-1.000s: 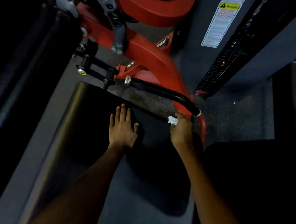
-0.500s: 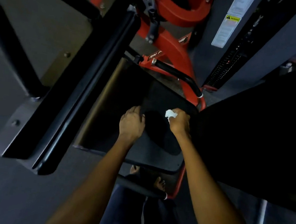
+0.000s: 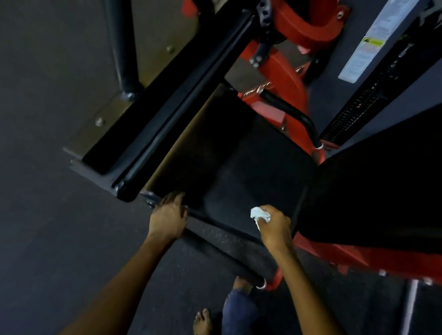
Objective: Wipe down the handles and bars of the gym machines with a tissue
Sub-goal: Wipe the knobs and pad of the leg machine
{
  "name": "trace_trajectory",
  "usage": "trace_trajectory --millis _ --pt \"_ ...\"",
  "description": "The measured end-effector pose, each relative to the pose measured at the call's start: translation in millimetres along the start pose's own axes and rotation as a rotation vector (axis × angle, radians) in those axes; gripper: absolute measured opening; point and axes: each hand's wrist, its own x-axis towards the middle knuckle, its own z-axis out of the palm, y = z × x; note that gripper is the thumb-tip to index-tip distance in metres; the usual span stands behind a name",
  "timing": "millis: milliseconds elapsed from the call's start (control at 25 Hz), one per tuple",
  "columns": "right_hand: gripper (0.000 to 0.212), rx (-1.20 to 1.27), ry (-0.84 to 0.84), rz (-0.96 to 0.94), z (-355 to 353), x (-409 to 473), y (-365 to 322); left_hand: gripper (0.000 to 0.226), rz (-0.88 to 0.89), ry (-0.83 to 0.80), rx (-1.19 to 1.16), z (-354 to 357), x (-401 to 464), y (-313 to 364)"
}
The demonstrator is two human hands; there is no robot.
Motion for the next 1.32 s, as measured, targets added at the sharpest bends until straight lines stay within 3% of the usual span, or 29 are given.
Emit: trace_trajectory --millis 320,520,640,760,920,1040,1120,1320 --pt "0.036 -0.059 -0.135 -0.158 101 -33 38 0.048 0.224 0.110 -0.004 56 21 -91" --pt "0.035 0.006 -0.167 -0.578 177 5 -4 0.052 0.424 0.156 0.229 87 85 -103" --pt "0.037 -0.016 -0.199 -0.811 199 -3 10 0.054 0.399 0.250 0.325 106 95 -105" --pt "0.046 -0.060 -0.125 -0.734 174 -23 69 0.055 0.346 0.297 0.316 110 91 -105" --pt "0.033 -0.077 0.012 -0.620 156 -31 80 0.056 0.319 0.308 0.306 109 89 -99" --pt "0.029 -0.041 -0.179 -0.805 188 -21 21 0.057 0.330 0.306 0.314 108 88 -102" --pt "0.027 -0.177 -0.272 -0.972 196 -17 17 0.058 0.354 0.288 0.334 105 90 -104" --pt "0.043 -0.283 -0.095 -0.890 142 -46 105 0.058 0.306 0.251 0.394 104 88 -101"
